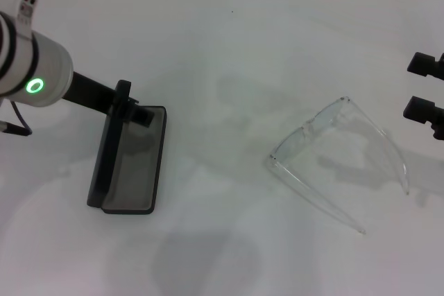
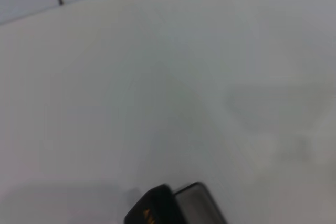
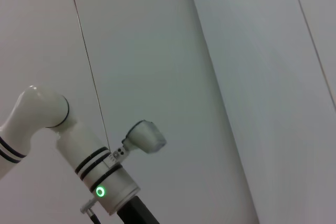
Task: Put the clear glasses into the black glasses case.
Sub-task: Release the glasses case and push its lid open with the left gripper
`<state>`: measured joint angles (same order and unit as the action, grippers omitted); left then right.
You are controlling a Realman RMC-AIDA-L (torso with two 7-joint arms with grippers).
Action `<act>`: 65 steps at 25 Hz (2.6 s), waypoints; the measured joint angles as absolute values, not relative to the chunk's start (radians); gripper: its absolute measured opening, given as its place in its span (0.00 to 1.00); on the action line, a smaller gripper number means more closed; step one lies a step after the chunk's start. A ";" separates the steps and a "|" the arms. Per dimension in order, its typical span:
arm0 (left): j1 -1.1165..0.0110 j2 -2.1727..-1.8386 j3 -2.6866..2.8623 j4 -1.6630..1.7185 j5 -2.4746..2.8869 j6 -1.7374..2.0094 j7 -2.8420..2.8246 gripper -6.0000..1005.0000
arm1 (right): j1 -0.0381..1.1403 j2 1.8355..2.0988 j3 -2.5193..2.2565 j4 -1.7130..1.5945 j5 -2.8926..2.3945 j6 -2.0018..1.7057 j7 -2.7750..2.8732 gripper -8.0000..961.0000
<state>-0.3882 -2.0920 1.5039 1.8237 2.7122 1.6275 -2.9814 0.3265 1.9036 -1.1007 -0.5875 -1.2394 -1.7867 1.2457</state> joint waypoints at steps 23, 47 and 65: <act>-0.464 -2.093 1.579 1.619 2.832 1.597 -3.008 0.73 | 0.316 1.910 -1.089 -0.584 -1.239 -1.787 1.238 0.87; -0.486 -2.085 1.674 1.660 2.834 1.598 -2.961 0.29 | 0.277 1.923 -0.963 -0.580 -1.247 -1.823 1.223 0.87; -0.564 -2.080 1.699 1.708 2.836 1.630 -2.865 0.07 | 0.160 1.933 -0.603 -0.446 -1.248 -2.088 1.144 0.87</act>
<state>-0.5645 -2.0796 1.6989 1.7082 2.8358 1.6302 -2.8653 0.1600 1.9334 -0.6029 -0.4464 -1.2480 -2.0881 1.1438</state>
